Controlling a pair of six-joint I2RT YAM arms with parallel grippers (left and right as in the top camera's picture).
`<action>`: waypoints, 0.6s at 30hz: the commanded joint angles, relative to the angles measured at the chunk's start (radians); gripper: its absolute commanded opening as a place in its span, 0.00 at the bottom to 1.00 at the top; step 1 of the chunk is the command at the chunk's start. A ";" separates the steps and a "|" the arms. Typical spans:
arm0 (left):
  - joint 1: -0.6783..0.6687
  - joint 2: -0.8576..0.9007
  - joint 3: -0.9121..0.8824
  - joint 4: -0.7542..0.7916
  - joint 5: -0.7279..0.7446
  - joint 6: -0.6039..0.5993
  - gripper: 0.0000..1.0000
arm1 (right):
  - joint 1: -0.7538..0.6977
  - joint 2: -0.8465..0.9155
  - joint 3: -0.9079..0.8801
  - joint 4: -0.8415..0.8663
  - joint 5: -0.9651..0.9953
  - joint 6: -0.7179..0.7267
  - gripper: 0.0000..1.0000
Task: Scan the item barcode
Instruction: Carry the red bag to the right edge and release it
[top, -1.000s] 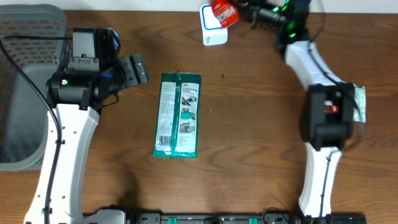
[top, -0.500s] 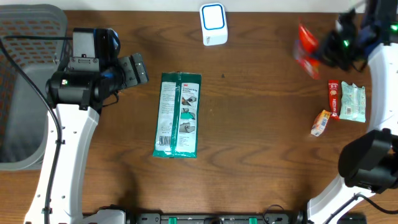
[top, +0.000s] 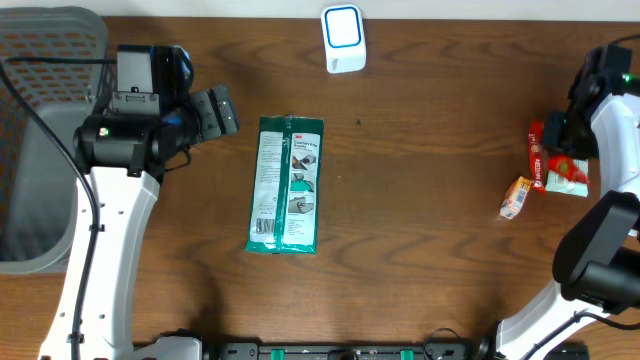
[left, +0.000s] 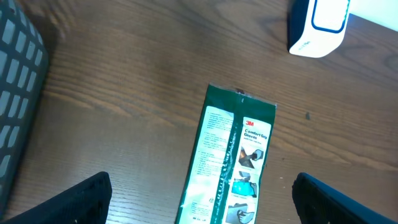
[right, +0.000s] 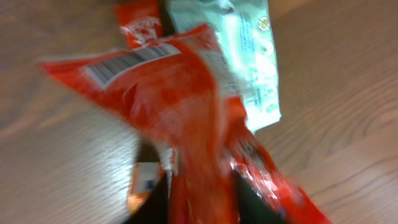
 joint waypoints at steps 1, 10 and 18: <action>0.004 -0.002 0.003 0.000 -0.006 0.010 0.93 | -0.023 0.002 -0.015 0.012 0.044 -0.014 0.75; 0.004 -0.002 0.003 0.000 -0.006 0.010 0.93 | -0.032 -0.018 0.080 -0.137 -0.035 0.016 0.99; 0.004 -0.002 0.003 0.000 -0.006 0.010 0.93 | -0.031 -0.036 0.129 -0.319 -0.430 0.014 0.99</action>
